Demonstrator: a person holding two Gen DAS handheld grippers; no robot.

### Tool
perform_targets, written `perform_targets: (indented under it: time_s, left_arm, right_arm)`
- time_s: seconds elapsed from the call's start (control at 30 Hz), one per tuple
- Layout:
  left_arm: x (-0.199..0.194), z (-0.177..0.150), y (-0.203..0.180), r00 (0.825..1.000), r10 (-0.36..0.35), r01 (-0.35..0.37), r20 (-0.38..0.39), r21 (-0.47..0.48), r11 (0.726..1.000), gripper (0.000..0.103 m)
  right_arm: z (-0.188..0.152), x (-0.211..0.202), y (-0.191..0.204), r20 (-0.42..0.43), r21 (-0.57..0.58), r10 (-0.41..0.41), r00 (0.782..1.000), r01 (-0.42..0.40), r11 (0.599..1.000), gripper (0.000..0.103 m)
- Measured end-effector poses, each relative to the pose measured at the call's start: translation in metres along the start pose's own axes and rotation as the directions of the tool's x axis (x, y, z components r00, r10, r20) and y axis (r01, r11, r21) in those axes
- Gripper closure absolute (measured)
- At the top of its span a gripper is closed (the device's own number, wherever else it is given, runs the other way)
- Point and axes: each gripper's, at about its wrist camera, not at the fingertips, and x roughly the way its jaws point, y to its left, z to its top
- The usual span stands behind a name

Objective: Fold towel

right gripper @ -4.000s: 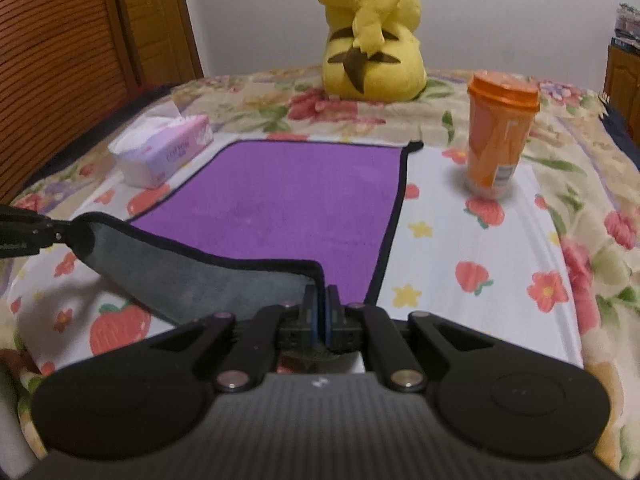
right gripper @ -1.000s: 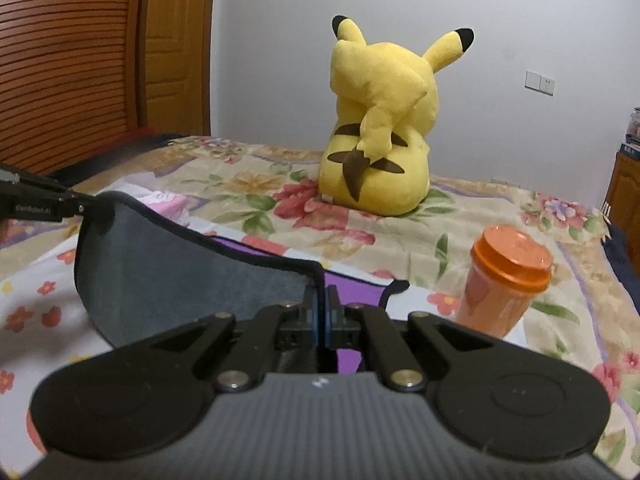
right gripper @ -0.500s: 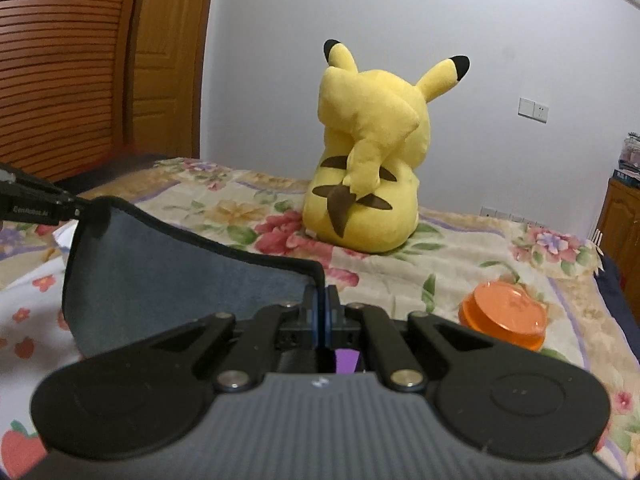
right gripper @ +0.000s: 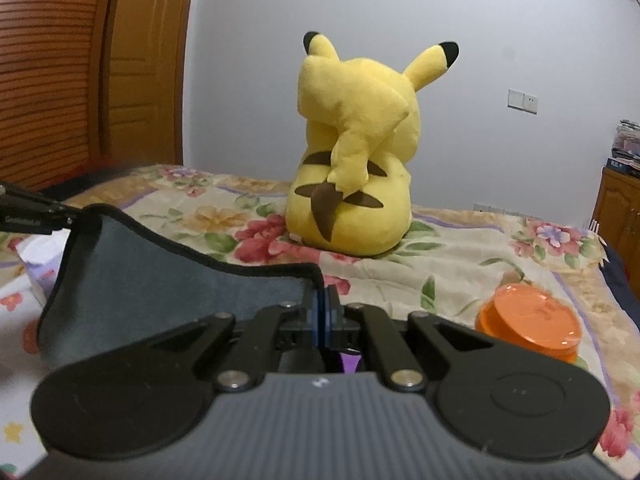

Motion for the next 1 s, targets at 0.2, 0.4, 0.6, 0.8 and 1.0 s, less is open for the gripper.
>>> perform_targets:
  time_s: [0.2, 0.4, 0.6, 0.8, 1.0]
  left_arm:
    - [0.034, -0.011, 0.006, 0.999, 0.017, -0.018, -0.037, -0.005, 1.0, 0.095]
    - [0.058, -0.022, 0.004, 0.997, 0.026, -0.025, -0.076, 0.015, 1.0, 0.095]
    - [0.07, -0.031, 0.003, 0.992, 0.032, -0.03, -0.123, 0.022, 0.999, 0.093]
    - [0.067, -0.033, -0.002, 0.99, 0.032, -0.026, -0.14, 0.047, 0.999, 0.064]
    - [0.05, -0.031, -0.007, 0.988, 0.011, -0.007, -0.151, 0.029, 1.0, 0.053]
  right_arm:
    - [-0.017, 0.026, -0.004, -0.038, -0.001, -0.01, 0.999, 0.01, 1.0, 0.099]
    - [-0.033, 0.048, -0.007, -0.078, 0.014, -0.007, 0.997, 0.008, 1.0, 0.099]
    - [-0.045, 0.062, -0.007, -0.127, 0.04, -0.008, 0.992, 0.013, 0.999, 0.099]
    - [-0.046, 0.061, -0.009, -0.147, 0.048, -0.022, 0.989, 0.029, 0.998, 0.088]
    - [-0.043, 0.047, -0.013, -0.152, 0.072, -0.017, 0.988, 0.028, 0.997, 0.056]
